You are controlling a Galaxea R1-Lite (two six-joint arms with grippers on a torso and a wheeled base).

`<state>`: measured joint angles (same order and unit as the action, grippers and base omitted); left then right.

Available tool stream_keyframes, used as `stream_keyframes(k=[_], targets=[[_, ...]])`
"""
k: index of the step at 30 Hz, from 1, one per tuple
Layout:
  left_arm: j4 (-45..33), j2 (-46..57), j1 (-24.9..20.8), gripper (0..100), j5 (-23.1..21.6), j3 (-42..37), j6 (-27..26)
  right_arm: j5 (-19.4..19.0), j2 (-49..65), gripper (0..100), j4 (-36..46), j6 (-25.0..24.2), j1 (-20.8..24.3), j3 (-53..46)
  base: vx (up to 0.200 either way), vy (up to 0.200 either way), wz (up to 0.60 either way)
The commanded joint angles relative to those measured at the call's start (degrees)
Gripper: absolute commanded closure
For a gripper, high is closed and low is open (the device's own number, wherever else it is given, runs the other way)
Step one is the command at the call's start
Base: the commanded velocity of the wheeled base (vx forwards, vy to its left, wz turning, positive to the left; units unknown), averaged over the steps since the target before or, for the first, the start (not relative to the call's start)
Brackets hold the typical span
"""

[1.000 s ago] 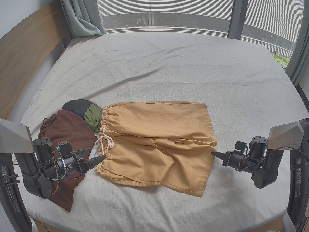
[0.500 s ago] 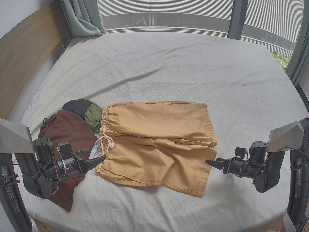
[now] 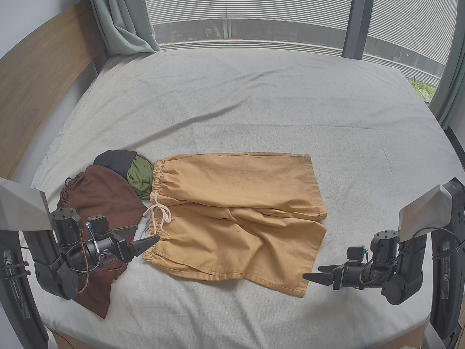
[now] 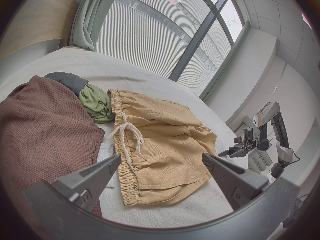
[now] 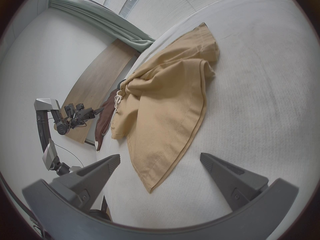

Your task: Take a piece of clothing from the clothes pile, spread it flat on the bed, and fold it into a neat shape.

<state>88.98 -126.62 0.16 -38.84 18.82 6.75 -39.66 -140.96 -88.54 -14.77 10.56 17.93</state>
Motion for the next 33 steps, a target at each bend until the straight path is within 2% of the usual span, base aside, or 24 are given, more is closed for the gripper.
stream_keyframes(k=[1,14,24,25,33], targets=[[0.1,-0.2,0.0,0,0.0,0.0,0.0,0.0,-2.0,0,0.1,0.0,1.2,-0.4,0.000,0.000,0.00],[0.1,-0.5,-0.1,0,0.0,0.0,0.0,0.0,-4.3,0,0.1,-0.3,5.6,-0.4,0.000,0.000,0.00],[0.1,-0.8,-0.3,0,0.0,-0.1,0.0,-0.1,-4.2,0,0.1,-0.5,6.0,-0.7,0.000,0.000,0.00],[0.1,-0.7,-0.3,0,0.0,-0.1,0.0,-0.1,-4.3,100,0.0,-0.5,6.0,-0.7,0.000,0.000,0.00],[0.1,-1.2,-0.4,0,0.1,0.0,0.0,-0.2,-4.4,100,0.0,-0.4,5.8,-0.4,0.000,0.000,0.00]])
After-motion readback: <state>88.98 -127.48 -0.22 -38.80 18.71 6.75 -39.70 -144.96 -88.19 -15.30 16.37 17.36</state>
